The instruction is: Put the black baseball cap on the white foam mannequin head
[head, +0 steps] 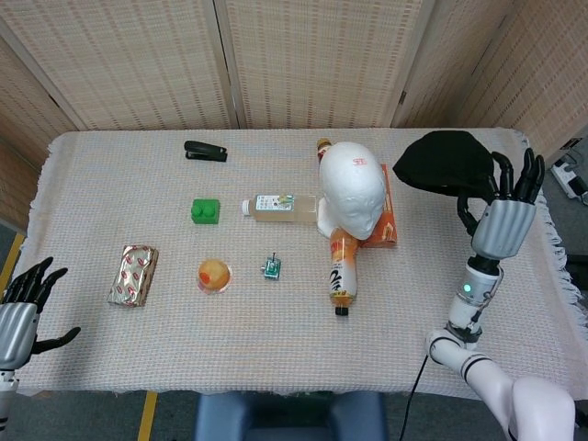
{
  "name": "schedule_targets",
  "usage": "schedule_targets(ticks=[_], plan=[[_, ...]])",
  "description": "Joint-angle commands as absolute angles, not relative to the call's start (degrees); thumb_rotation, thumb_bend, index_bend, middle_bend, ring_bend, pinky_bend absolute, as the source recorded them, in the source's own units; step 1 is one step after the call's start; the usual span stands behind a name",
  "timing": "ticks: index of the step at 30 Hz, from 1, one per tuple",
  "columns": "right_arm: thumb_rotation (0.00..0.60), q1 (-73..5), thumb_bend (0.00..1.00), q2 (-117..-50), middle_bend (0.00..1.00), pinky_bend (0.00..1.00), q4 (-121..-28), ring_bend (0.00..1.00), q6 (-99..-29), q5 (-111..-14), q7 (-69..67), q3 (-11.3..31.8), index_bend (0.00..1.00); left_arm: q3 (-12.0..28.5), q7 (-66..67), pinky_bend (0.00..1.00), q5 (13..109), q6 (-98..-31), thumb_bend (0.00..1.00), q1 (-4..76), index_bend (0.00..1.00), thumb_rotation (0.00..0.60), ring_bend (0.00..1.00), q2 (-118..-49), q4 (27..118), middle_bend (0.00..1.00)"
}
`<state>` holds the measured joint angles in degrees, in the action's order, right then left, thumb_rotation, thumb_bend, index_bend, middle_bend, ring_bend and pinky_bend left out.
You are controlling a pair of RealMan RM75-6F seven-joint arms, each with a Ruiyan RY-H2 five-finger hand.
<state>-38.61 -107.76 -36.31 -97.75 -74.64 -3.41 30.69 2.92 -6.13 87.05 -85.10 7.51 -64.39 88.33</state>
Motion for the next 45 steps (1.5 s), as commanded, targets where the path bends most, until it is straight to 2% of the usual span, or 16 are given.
schedule_targets(ticks=[1,7,17,25,33,37,45], plan=[[0.6,-42.9,0.39,-107.9,0.25,0.0,-36.0,0.0,-97.0,-75.4,-1.6,31.5,0.84,3.1,-5.9,0.14,86.8,-85.0,0.17,7.5,0.17,0.6,0.0,-64.5,88.3,0.05],[0.6,-49.2,0.38,-108.9,0.25,0.0,-35.4,0.0,-95.1,-74.8,-0.4,33.0,0.84,3.7,-5.2,0.14,85.0,-84.0,0.17,7.8,0.17,0.6,0.0,-65.0,87.8,0.05],[0.6,-54.6,0.36,-113.7,0.25,0.0,-31.6,0.0,-94.0,-76.1,-1.8,30.2,0.84,4.9,-4.7,0.14,82.8,-83.0,0.17,8.2,0.17,0.6,0.0,-65.5,87.1,0.05],[0.6,-52.5,0.36,-115.9,0.25,0.0,-33.7,0.0,-99.8,-79.9,-3.9,25.3,0.84,4.9,-4.9,0.14,83.0,-83.9,0.17,7.8,0.17,0.6,0.0,-65.2,87.4,0.05],[0.6,-45.9,0.36,-111.9,0.25,0.0,-42.0,0.0,-105.8,-84.3,-0.8,19.7,0.84,4.6,-5.2,0.14,83.8,-84.6,0.17,7.4,0.17,0.6,0.0,-64.6,87.9,0.05],[0.6,-43.2,0.36,-111.0,0.25,0.0,-43.1,0.0,-105.3,-85.2,0.7,17.2,0.84,4.2,-5.0,0.14,84.7,-85.0,0.17,7.2,0.17,0.6,0.0,-64.5,88.2,0.05],[0.6,-40.3,0.36,-113.6,0.25,0.0,-39.1,0.0,-102.9,-84.8,-1.5,15.3,0.85,4.2,-4.9,0.14,84.8,-85.1,0.17,7.2,0.17,0.6,0.0,-64.6,88.3,0.05]])
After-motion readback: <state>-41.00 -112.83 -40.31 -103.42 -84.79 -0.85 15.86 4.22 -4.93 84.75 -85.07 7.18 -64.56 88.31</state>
